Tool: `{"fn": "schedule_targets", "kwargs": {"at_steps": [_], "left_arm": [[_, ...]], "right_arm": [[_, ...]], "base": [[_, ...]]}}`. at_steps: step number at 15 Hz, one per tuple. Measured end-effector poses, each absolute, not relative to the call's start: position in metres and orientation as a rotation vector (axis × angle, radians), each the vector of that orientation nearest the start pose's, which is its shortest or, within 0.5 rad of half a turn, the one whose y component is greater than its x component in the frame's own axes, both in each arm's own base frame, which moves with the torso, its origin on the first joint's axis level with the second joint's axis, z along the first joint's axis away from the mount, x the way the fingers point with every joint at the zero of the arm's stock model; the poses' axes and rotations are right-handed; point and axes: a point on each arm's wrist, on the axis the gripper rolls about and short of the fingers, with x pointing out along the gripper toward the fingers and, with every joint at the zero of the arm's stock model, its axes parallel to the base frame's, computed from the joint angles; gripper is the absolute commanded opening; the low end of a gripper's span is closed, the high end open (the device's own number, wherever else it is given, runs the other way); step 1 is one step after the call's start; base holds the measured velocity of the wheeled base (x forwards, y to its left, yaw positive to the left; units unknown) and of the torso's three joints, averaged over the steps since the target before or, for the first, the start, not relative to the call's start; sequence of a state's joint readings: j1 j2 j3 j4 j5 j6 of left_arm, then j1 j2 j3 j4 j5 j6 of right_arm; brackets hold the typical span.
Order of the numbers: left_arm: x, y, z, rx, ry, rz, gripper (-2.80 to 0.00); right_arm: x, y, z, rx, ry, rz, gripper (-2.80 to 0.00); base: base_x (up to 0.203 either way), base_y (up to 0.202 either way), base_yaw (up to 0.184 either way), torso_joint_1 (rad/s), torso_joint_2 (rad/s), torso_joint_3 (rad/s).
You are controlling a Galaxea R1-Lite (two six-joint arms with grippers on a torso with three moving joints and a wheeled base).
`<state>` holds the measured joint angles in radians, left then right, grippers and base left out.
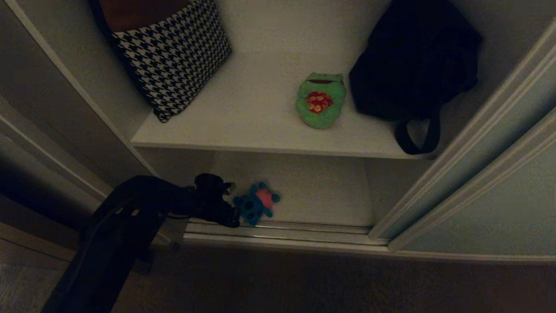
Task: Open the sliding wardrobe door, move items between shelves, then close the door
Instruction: Place the green doll on the lower shelf
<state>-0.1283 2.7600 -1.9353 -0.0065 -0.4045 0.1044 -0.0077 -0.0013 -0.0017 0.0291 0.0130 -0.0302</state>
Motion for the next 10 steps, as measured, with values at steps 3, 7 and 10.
{"fn": "schedule_targets", "kwargs": {"at_steps": [3, 7, 10], "left_arm": [[0.529, -0.061, -0.048, 0.086, 0.646, -0.451, -2.8], [0.526, -0.05, -0.068, 0.172, 0.682, -0.519, -2.8], [0.527, -0.048, -0.067, 0.208, 0.654, -0.556, -2.8]], "right_arm": [[-0.023, 0.0, 0.073, -0.03, 0.026, 0.006, -2.8], [-0.023, 0.0, 0.073, -0.03, 0.026, 0.006, -2.8], [-0.023, 0.0, 0.073, -0.03, 0.026, 0.006, -2.8]], "base": [[0.0, 0.0, 0.0, 0.0, 0.0, 0.0], [0.0, 0.0, 0.0, 0.0, 0.0, 0.0], [0.0, 0.0, 0.0, 0.0, 0.0, 0.0]]}}
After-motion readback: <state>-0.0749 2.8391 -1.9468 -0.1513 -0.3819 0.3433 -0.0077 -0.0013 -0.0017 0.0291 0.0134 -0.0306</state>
